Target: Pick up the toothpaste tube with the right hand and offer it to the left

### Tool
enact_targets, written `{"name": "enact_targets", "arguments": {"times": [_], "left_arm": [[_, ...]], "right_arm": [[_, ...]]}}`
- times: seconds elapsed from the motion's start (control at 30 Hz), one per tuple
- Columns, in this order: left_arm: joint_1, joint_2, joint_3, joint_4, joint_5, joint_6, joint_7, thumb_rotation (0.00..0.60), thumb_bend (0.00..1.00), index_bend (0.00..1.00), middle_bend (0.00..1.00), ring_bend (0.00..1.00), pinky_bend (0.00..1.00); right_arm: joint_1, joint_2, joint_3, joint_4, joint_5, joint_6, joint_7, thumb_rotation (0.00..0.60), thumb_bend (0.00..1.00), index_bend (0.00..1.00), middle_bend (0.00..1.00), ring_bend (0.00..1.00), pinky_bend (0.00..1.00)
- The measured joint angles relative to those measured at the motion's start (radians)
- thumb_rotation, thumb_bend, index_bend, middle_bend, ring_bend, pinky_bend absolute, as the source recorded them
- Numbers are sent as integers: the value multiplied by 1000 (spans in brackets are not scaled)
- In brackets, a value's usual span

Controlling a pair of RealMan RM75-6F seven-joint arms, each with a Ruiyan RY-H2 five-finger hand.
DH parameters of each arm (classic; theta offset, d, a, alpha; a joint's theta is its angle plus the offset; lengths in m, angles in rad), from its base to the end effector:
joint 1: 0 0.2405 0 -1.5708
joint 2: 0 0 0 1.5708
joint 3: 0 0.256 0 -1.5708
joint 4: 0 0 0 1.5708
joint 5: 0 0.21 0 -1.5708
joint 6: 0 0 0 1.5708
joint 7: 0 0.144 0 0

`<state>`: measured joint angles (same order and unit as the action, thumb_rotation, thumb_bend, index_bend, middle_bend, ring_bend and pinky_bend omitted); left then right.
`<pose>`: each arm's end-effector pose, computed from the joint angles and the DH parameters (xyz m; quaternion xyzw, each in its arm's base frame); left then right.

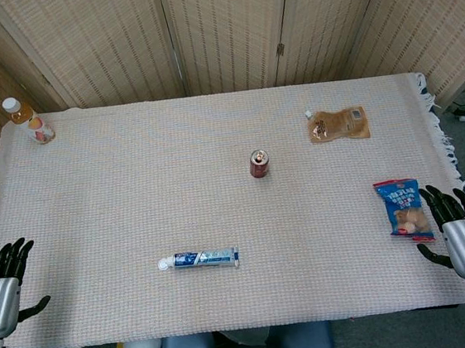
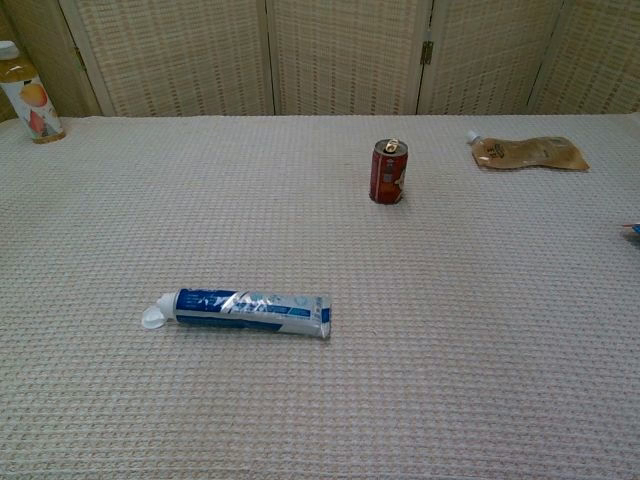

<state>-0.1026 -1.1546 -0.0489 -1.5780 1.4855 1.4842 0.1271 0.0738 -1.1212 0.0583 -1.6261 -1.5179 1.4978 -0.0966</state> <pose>-0.3134 0.1867 0.1514 -0.6156 -0.3486 -0.3543 0.6115 -0.3061 -0.1791 0.1590 0.6083 -0.3568 0.3723 0.6034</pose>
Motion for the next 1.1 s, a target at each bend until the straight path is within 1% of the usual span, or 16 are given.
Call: {"name": "enact_targets", "arguments": {"times": [0.43, 0.7, 0.83, 0.93, 1.1], "left_arm": [[-1, 5, 2, -14, -1, -3, 13, 600, 134, 71, 74, 59, 0], [-1, 10, 1, -18, 10, 7, 13, 600, 134, 71, 74, 59, 0], [2, 15, 5, -17, 14, 10, 12, 600, 134, 71, 74, 59, 0], [6, 17, 7, -18, 18, 16, 7, 600, 134, 71, 74, 59, 0], [13, 23, 10, -21, 27, 31, 3, 600, 134, 71, 74, 60, 0]], "right_arm": [[8, -7, -4, 13, -9, -16, 13, 600, 244, 26, 118, 163, 71], [50, -3, -16, -15, -71, -59, 0, 600, 244, 33, 152, 185, 96], [98, 0, -18, -58, -108, -113, -15, 600, 244, 36, 155, 196, 124], [145, -4, -16, -96, -126, -176, -35, 600, 244, 40, 158, 205, 142], [244, -28, -3, -163, -124, -331, -92, 600, 244, 40, 162, 213, 156]]}}
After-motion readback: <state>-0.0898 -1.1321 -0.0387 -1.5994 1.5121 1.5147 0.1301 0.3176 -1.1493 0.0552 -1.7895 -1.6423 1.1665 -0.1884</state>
